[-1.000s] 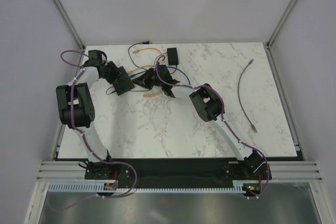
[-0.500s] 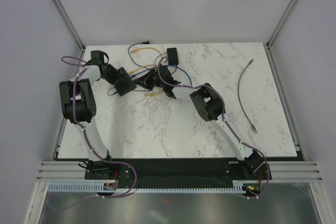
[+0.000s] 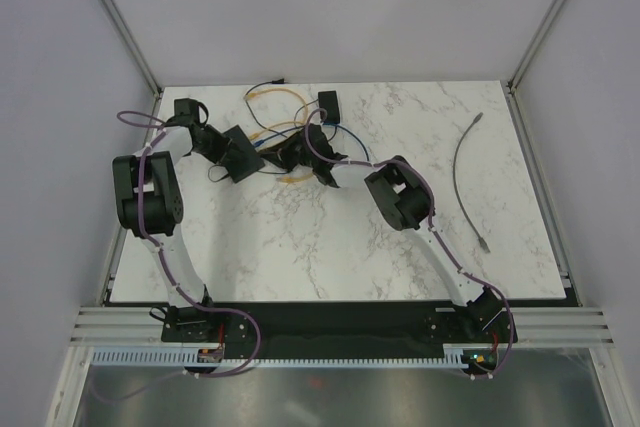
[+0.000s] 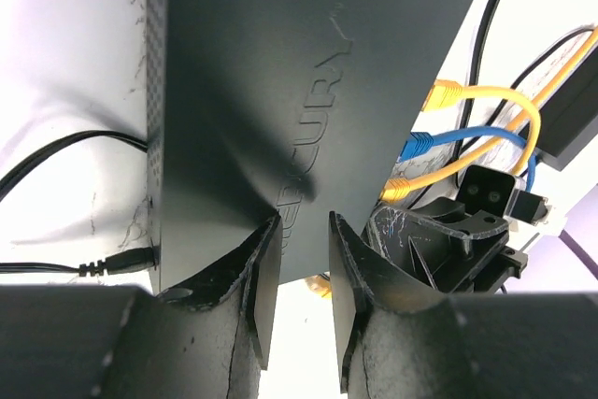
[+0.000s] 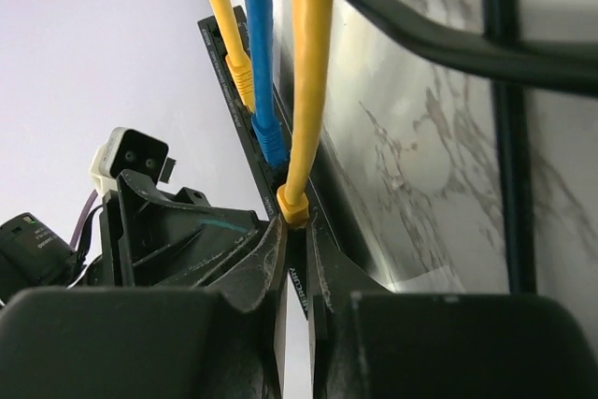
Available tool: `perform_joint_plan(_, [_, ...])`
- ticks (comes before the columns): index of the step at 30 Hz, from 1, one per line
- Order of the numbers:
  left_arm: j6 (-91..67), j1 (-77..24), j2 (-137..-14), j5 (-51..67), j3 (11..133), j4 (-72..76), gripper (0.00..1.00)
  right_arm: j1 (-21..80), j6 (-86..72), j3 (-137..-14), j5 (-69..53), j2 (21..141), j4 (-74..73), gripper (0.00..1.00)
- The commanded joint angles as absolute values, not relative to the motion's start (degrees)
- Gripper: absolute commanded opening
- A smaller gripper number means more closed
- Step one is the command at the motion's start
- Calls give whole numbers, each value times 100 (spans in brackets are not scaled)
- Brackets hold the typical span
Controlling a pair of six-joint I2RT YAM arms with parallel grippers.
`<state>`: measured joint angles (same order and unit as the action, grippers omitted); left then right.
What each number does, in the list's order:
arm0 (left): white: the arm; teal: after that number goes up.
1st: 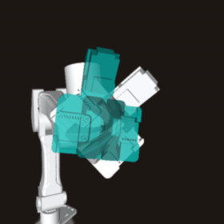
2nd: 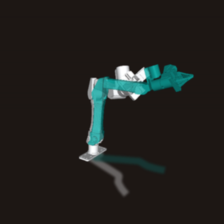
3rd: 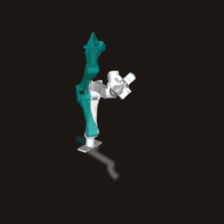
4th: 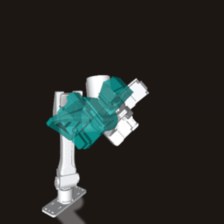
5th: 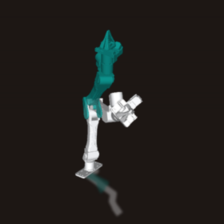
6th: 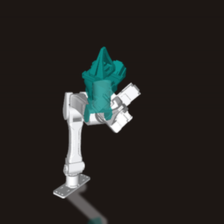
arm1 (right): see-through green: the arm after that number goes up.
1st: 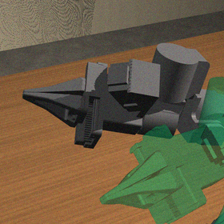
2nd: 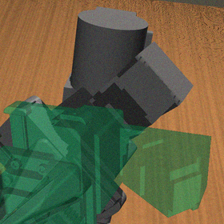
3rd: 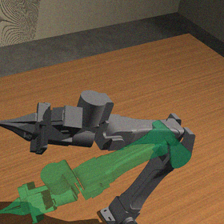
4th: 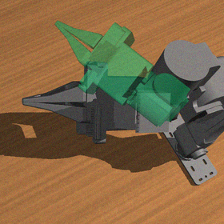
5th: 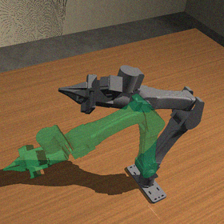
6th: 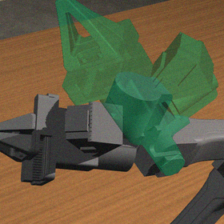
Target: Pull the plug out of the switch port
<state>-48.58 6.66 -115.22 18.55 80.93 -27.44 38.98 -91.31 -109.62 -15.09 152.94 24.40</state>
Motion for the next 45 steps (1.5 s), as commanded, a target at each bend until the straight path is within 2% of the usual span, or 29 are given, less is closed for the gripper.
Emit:
perform_joint_plan(1, [-4772,756,-11856,1143,7761,-3551,36,3490,-10303,-10642,-1038,15504,978,0])
perform_joint_plan(4, [-4772,756,-11856,1143,7787,-3551,36,3384,-9188,-11388,-967,15652,-207,0])
perform_joint_plan(6, [-4772,765,-11874,1143,7822,-3551,36,3436,-8076,-12389,-871,15846,-1250,0])
perform_joint_plan(9, [-4351,765,-11936,1055,7928,-3638,36,3472,-7682,-12324,-774,15865,-1399,0])
perform_joint_plan(11, [-4324,756,-11944,1063,7945,-3621,36,3445,-7909,-11554,-913,15645,-952,0])
perform_joint_plan(12, [-4289,756,-11944,1107,7963,-3612,36,3402,-8058,-11340,-1036,15592,-323,0])
perform_joint_plan(14, [-4245,747,-11979,1177,7998,-3612,36,3393,-8261,-11154,-1081,15495,-194,0])
perform_joint_plan(18, [-4035,756,-11953,1283,8059,-3604,36,3323,-8367,-11320,-1598,15556,848,0])
perform_joint_plan(21, [-3614,756,-11866,1590,8191,-3586,36,3252,-8438,-11452,-2582,15487,1623,0])
perform_joint_plan(24, [-3218,747,-11751,1819,8235,-3507,36,3164,-7868,-11364,-3381,14915,1276,0])
perform_joint_plan(26, [-3094,756,-11611,1898,8218,-3454,37,3103,-7909,-10875,-3943,14416,1230,0])
perform_joint_plan(32, [-2725,712,-11294,2083,8104,-3296,37,3094,-9182,-9028,-5167,12983,3380,0])
perform_joint_plan(33, [-2725,712,-11242,2083,8043,-3296,37,3085,-9611,-8896,-5403,12729,4228,0])
perform_joint_plan(35, [-2725,703,-11128,2083,7998,-3296,37,3007,-9712,-8851,-5554,12499,4535,0])
perform_joint_plan(38, [-2725,703,-10969,2083,7858,-3296,37,2796,-9378,-8973,-5607,11998,4001,0])
perform_joint_plan(40, [-2725,703,-10908,2083,7822,-3296,37,2707,-9701,-8974,-5555,11717,4191,0])
perform_joint_plan(44, [-2725,703,-10758,2083,7743,-3296,37,2611,-11273,-9289,-5494,11610,6356,0])
perform_joint_plan(45, [-2725,703,-10749,2083,7743,-3296,37,2584,-11450,-9412,-5467,11593,6494,0])
